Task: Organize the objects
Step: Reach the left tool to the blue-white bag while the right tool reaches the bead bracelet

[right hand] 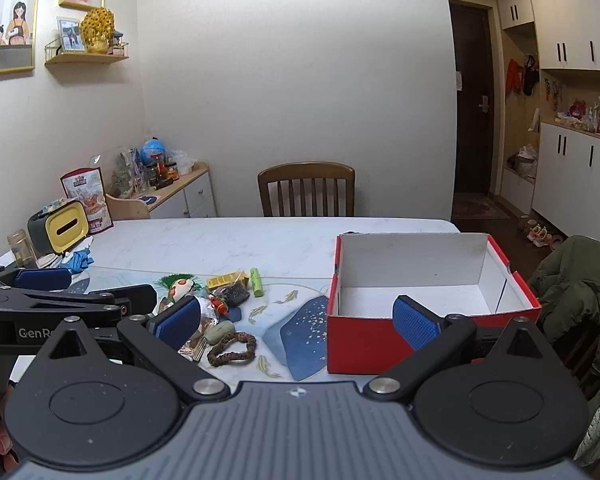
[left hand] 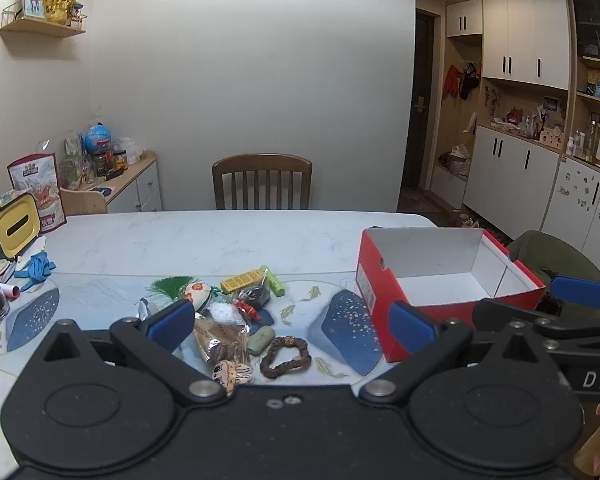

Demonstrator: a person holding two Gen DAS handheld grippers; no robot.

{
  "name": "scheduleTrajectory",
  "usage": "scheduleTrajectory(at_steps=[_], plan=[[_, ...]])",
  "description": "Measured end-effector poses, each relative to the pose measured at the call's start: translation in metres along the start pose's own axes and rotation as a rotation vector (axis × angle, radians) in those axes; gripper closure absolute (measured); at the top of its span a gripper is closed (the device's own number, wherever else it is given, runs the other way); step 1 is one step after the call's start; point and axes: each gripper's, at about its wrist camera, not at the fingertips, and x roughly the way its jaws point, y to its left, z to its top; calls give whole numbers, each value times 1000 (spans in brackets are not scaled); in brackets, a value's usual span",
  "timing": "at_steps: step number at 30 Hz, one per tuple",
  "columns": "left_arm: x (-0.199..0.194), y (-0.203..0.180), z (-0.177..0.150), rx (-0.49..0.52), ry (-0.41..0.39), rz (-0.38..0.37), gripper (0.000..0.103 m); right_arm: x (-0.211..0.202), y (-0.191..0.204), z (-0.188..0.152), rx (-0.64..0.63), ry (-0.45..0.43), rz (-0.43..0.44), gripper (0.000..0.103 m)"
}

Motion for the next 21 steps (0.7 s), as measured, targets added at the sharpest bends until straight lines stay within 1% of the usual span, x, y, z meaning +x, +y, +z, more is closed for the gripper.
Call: scheduleTrajectory(at_steps=[11,16,21], plan=[[19,25,5,-7,26,16,0,26,21,5,-21,31,-2,0],[32,45,12,-32,33,-2,1,44,37,11,-37,41,10,0],[53,67,18,-59,69,-13,3,70,53,15,-55,80,24,0]])
